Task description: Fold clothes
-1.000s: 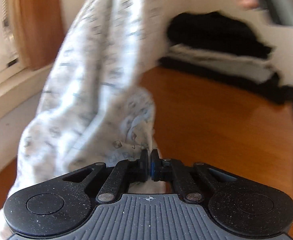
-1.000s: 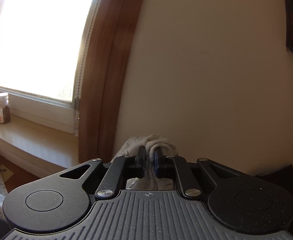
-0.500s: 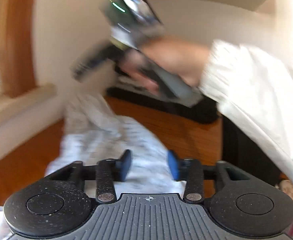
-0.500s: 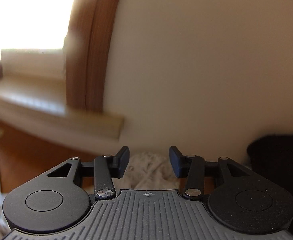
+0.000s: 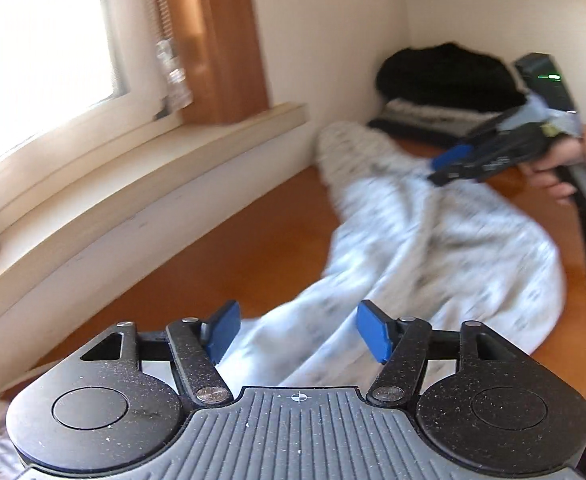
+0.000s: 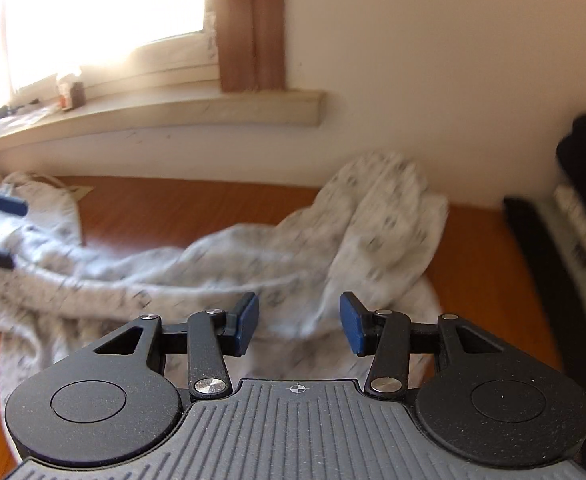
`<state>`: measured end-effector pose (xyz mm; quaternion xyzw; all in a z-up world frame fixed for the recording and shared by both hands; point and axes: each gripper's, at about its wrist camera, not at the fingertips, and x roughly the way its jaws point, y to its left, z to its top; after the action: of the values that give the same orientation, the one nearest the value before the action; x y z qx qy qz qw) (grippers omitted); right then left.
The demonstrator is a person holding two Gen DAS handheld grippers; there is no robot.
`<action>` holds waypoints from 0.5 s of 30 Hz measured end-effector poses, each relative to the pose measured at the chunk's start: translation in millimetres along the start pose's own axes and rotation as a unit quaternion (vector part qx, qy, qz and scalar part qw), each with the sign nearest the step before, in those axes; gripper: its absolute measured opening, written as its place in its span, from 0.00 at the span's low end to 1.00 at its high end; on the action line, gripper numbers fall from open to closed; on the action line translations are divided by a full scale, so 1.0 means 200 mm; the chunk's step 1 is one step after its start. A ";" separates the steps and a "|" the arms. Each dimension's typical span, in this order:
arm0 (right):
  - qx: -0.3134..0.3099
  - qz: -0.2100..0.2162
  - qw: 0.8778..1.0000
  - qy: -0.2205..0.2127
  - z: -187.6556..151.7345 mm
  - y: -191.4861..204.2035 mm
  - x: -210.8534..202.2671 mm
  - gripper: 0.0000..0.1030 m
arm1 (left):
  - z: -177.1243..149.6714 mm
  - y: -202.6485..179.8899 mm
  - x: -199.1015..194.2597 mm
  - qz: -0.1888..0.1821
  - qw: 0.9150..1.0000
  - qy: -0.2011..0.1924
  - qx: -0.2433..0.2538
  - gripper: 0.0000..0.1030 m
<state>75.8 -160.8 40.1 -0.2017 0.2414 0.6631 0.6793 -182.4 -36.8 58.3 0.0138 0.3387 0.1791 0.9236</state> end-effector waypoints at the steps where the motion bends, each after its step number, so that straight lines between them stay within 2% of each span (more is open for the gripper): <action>1: 0.002 -0.001 1.000 -0.002 -0.03 0.00 -0.03 0.45 | -0.02 0.04 -0.02 0.002 1.000 0.006 -0.003 0.71; 6: 0.020 -0.005 1.000 -0.011 -0.09 0.02 -0.04 0.45 | -0.08 0.13 -0.04 0.008 1.000 0.012 -0.011 0.71; 9: 0.026 -0.001 0.999 -0.030 -0.11 0.05 -0.08 0.45 | -0.10 0.14 -0.03 0.004 1.000 0.011 -0.012 0.65; 11: 0.020 0.019 0.999 -0.047 -0.13 0.08 -0.11 0.46 | -0.09 0.13 -0.01 -0.002 1.000 0.009 -0.015 0.49; 13: 0.014 0.029 0.999 -0.044 -0.14 0.11 -0.12 0.46 | -0.09 0.14 0.01 -0.016 1.000 0.004 -0.026 0.04; 15: -0.002 0.035 0.999 -0.028 -0.16 0.12 -0.12 0.47 | -0.08 0.16 0.01 -0.007 0.999 -0.012 -0.035 0.03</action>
<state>49.2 -197.9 28.6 -0.1755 0.2277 0.6924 0.6618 -201.6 -8.2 50.4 -0.0193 0.3214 0.1839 0.9287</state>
